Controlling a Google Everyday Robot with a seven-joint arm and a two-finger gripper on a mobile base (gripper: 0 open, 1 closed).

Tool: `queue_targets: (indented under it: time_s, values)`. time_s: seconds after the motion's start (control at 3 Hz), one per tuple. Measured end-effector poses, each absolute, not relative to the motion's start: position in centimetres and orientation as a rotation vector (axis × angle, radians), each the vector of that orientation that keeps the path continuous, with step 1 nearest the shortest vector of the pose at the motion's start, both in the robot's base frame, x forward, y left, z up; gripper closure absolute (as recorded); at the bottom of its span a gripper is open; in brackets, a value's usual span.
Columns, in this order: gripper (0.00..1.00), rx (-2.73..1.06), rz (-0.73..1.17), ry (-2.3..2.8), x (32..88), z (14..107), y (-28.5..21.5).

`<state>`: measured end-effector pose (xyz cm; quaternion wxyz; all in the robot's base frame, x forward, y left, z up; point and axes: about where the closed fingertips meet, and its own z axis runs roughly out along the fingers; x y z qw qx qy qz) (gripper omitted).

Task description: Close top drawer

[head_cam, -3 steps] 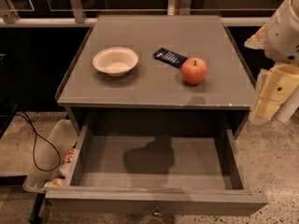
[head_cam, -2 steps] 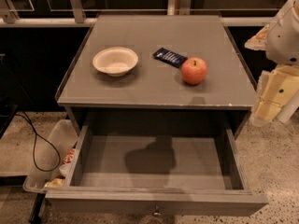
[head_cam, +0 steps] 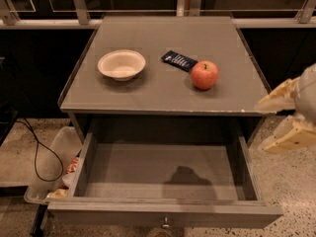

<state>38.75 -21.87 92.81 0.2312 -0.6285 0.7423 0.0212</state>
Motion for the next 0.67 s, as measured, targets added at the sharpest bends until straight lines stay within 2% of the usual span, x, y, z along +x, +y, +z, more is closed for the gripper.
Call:
queue_targets:
  time_s: [0.33, 0.67]
  values:
    - [0.66, -1.682, 0.168, 1.970, 35.49, 88.88, -22.17]
    - [0.89, -1.708, 0.184, 1.921, 34.91, 88.63, -21.73]
